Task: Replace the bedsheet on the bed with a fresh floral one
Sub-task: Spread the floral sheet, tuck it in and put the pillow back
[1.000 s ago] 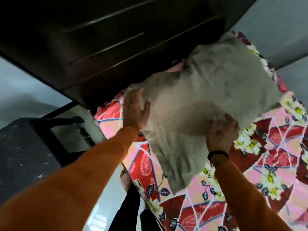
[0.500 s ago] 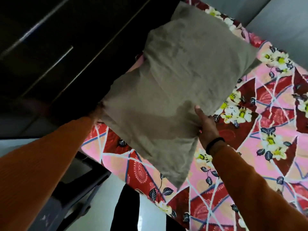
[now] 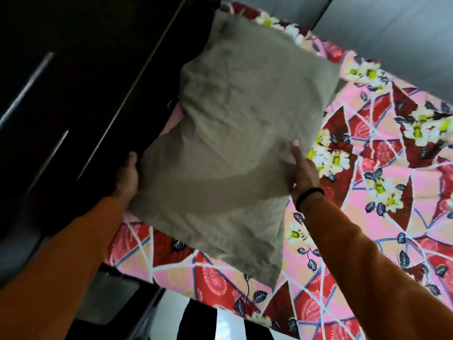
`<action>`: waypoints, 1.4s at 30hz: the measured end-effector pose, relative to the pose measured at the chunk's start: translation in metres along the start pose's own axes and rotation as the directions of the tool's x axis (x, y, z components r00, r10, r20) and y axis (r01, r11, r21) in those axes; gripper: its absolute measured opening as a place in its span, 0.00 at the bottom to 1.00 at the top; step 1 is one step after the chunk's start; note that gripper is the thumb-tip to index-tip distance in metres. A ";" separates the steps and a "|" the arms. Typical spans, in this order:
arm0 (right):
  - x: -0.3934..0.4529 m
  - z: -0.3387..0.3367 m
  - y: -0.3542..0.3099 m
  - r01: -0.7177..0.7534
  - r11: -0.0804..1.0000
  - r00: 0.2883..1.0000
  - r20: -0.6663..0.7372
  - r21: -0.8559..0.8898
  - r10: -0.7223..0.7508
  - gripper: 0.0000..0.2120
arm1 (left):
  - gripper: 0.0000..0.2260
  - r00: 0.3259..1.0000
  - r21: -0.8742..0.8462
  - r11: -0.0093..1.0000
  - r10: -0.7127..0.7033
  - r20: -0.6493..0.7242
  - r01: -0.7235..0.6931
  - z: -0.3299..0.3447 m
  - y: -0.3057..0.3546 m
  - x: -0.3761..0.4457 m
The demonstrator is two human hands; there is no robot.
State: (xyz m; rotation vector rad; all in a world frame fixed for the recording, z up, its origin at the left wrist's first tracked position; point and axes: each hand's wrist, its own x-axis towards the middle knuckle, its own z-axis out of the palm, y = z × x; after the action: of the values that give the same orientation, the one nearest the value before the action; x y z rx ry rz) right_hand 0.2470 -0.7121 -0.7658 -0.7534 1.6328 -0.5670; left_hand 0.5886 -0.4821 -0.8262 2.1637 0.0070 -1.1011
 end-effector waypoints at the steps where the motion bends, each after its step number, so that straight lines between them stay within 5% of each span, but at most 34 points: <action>1: 0.002 0.005 -0.006 0.003 1.000 1.000 0.009 -0.003 -0.003 0.42 | 0.29 0.988 0.087 0.985 0.146 0.053 -0.150 0.008 0.025 -0.016; 5: 0.000 0.012 -0.021 0.078 0.996 0.996 0.047 -0.037 -0.076 0.39 | 0.24 0.904 0.279 0.867 0.351 0.244 -0.412 0.046 0.100 -0.035; 9: 0.004 -0.001 -0.007 0.042 0.995 0.997 0.063 -0.093 -0.036 0.44 | 0.26 0.920 0.249 0.897 0.306 0.246 -0.365 0.081 0.130 -0.035; 15: 0.014 -0.012 -0.005 -0.008 1.000 0.991 0.135 -0.021 0.011 0.44 | 0.48 0.934 0.164 0.938 0.263 0.242 -0.306 0.093 0.144 -0.032; 21: 0.010 -0.019 -0.007 0.046 0.989 0.975 0.222 -0.140 -0.014 0.40 | 0.57 0.975 0.315 0.931 0.133 0.181 -0.185 0.094 0.138 -0.029; 23: 0.004 -0.023 -0.003 0.069 0.982 0.964 0.264 -0.177 -0.020 0.44 | 0.51 0.980 0.386 0.900 0.181 0.089 -0.201 0.102 0.132 -0.040; 25: -0.001 -0.035 0.004 0.079 0.972 0.956 0.295 -0.219 -0.011 0.52 | 0.39 0.925 0.461 0.828 0.378 -0.039 -0.319 0.114 0.123 -0.061; 27: -0.009 -0.054 0.007 0.072 0.957 0.942 0.335 -0.280 0.028 0.51 | 0.33 0.791 0.532 0.695 0.608 -0.074 -0.484 0.126 0.118 -0.087; 32: -0.031 -0.135 0.018 0.139 0.904 0.948 0.319 -0.405 -0.003 0.51 | 0.31 0.603 0.525 0.448 0.780 0.167 -0.724 0.176 0.101 -0.152; 36: -0.076 -0.239 0.019 0.113 0.930 0.985 0.165 -0.350 -0.058 0.39 | 0.29 0.503 0.457 0.299 0.749 0.432 -0.838 0.222 0.082 -0.240; 42: -0.160 -0.434 0.052 0.129 0.974 0.989 -0.050 -0.189 -0.141 0.33 | 0.26 0.450 0.263 0.402 0.495 0.744 -0.877 0.315 0.048 -0.434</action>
State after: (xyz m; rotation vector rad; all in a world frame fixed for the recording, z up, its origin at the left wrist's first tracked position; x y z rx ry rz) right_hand -0.1712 -0.5756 -0.6134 -0.9984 1.7175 -0.5445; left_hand 0.1034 -0.5759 -0.6138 1.8261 -1.7009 -1.1956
